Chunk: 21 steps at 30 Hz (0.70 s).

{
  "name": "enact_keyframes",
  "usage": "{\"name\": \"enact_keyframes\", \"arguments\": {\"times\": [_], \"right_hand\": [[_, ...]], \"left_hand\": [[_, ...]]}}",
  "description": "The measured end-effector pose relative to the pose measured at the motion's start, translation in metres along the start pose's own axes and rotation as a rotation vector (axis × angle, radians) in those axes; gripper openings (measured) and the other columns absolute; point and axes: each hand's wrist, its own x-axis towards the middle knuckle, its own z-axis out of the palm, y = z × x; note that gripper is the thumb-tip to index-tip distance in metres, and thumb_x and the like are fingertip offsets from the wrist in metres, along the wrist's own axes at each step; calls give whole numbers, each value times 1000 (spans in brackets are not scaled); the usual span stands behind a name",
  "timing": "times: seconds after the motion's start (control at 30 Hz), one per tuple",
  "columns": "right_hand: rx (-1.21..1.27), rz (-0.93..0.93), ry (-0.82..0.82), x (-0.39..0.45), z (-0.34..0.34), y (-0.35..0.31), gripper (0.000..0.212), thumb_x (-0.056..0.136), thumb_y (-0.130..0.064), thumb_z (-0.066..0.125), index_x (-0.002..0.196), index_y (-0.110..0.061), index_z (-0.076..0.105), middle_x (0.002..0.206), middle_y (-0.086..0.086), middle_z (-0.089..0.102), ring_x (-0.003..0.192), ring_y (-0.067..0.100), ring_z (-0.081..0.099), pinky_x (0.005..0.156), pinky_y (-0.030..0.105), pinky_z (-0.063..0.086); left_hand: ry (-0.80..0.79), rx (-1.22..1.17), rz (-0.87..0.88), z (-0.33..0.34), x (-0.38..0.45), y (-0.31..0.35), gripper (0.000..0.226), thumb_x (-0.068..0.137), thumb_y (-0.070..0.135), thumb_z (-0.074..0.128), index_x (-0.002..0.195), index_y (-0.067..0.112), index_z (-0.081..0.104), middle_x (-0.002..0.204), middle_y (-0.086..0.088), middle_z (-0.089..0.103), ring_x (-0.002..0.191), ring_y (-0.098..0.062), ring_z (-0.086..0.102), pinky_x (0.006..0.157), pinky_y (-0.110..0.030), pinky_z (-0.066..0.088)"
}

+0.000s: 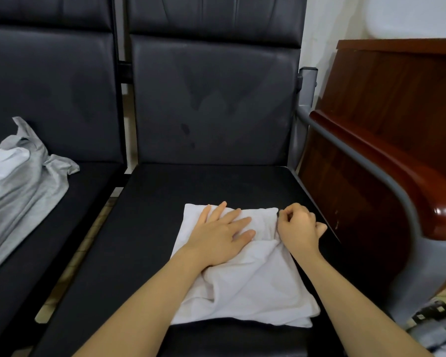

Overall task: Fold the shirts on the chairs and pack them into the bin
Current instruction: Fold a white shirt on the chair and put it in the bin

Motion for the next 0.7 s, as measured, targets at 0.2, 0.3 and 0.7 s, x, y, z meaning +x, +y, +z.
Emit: {"name": "enact_keyframes", "arguments": {"times": [0.2,0.3,0.7], "right_hand": [[17,-41,-33,0,4,-4,12,95,-25,54,84,-21,54,97,-1,55,94,16,44,83,31,20],[70,-20,7,-1,5,-11,14,96,-29,51,85,-20,52,101,1,54,96,16,44,86,32,23],[-108,60,-20,10,14,-12,16,97,-27,50,106,-15,58,114,6,52,107,24,47,95,39,31]], "left_hand": [[160,3,179,-1,-8,2,60,91,59,15,139,35,44,151,16,31,144,-6,9,114,-28,-4],[24,-26,106,0,-6,2,47,99,52,22,142,41,35,154,18,21,145,-6,1,117,-33,-5],[9,-99,-26,-1,5,-5,48,99,52,23,144,40,31,156,19,14,145,-6,-8,117,-35,-10]]}}
